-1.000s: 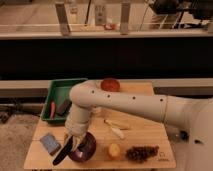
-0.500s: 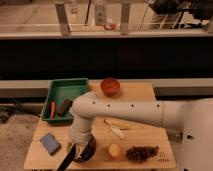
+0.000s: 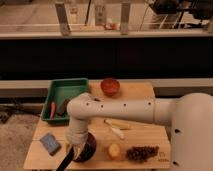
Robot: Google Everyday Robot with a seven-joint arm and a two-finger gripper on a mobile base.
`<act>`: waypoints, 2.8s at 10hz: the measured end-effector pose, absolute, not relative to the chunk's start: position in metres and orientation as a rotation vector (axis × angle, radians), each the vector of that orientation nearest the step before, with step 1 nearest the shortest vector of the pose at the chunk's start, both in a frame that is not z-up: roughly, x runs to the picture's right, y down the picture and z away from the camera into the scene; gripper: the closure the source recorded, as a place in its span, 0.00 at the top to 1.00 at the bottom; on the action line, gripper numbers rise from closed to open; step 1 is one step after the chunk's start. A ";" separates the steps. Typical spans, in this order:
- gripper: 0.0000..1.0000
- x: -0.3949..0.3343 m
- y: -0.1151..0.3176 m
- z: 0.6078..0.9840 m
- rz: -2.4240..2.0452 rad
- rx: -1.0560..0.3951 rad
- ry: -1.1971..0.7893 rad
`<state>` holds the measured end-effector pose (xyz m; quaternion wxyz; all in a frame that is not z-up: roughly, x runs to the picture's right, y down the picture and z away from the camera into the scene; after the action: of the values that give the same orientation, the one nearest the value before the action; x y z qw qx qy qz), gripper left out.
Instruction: Place brush in purple bowl
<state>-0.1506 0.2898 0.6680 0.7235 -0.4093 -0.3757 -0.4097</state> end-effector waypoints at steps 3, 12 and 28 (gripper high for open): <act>0.01 -0.151 0.291 0.673 -0.874 -0.897 -0.775; 0.63 -0.162 0.287 0.690 -0.818 -0.898 -0.675; 0.80 -0.157 0.288 0.679 -0.833 -0.855 -0.651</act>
<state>-0.1566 0.2878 0.6789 0.7776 -0.3955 -0.3009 -0.3851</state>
